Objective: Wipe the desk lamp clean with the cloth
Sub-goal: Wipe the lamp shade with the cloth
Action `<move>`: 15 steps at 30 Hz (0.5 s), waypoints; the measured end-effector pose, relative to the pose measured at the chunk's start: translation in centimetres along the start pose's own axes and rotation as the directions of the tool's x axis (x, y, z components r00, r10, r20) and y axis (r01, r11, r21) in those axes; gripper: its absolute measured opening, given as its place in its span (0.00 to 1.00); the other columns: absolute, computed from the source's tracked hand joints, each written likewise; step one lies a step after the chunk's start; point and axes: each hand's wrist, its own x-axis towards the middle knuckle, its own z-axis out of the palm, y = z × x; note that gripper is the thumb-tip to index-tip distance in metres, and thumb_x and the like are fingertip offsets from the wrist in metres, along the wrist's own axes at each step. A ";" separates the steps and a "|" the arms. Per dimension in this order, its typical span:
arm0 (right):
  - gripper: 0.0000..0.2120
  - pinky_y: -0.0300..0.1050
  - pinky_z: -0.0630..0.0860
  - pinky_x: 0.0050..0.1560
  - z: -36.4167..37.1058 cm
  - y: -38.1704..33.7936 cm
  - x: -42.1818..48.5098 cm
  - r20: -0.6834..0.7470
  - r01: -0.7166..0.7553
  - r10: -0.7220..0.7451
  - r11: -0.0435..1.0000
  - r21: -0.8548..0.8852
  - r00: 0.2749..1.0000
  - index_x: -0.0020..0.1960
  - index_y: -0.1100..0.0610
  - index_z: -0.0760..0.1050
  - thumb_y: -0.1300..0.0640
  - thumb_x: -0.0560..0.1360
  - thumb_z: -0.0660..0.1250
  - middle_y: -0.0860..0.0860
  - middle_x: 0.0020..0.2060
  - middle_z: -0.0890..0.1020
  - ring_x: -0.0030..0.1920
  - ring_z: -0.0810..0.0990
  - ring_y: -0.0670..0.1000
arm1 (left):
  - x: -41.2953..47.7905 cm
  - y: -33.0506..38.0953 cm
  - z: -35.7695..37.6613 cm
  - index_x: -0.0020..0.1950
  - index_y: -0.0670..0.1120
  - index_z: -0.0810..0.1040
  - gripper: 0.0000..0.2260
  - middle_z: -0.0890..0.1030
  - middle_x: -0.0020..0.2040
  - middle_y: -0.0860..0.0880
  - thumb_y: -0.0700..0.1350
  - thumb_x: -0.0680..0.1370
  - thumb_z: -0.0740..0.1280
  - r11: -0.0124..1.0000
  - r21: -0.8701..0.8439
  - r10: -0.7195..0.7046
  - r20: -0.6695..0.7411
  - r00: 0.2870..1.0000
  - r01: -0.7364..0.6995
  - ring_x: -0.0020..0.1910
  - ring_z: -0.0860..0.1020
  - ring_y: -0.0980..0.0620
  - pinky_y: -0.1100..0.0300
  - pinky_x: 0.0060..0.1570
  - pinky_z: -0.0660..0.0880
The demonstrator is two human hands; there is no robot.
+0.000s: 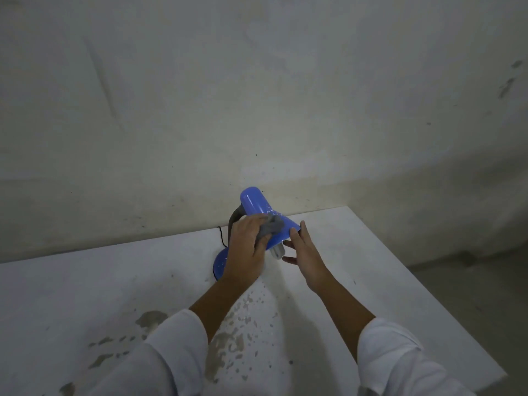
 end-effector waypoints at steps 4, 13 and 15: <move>0.42 0.54 0.74 0.61 -0.1 0.1 0.2 -0.009 -0.056 0.057 0.997 0.052 0.998 0.77 0.51 0.49 0.30 0.70 0.55 0.54 0.73 0.65 0.69 0.69 0.55 | -1.5 1.0 0.1 0.59 0.38 0.74 0.11 0.78 0.55 0.46 0.39 0.79 0.60 0.999 -0.011 0.045 0.142 0.989 -0.044 0.49 0.70 0.69 0.76 0.52 0.66; 0.21 0.48 0.66 0.69 -0.8 0.2 -1.0 -0.201 0.135 -0.164 0.979 -0.152 0.966 0.73 0.53 0.59 0.50 0.81 0.53 0.52 0.72 0.65 0.71 0.65 0.51 | -0.5 0.8 -0.9 0.56 0.46 0.72 0.08 0.79 0.49 0.49 0.46 0.79 0.61 0.960 -0.208 -0.204 -0.071 0.976 0.185 0.47 0.78 0.55 0.64 0.49 0.75; 0.17 0.44 0.69 0.65 -0.5 0.0 -1.9 -0.278 0.272 -0.335 0.931 -0.243 0.900 0.68 0.54 0.66 0.54 0.80 0.56 0.50 0.64 0.71 0.66 0.69 0.50 | -0.2 0.8 -1.1 0.59 0.46 0.71 0.10 0.79 0.54 0.47 0.47 0.79 0.62 0.943 -0.256 -0.237 -0.073 0.969 0.211 0.52 0.77 0.50 0.57 0.52 0.76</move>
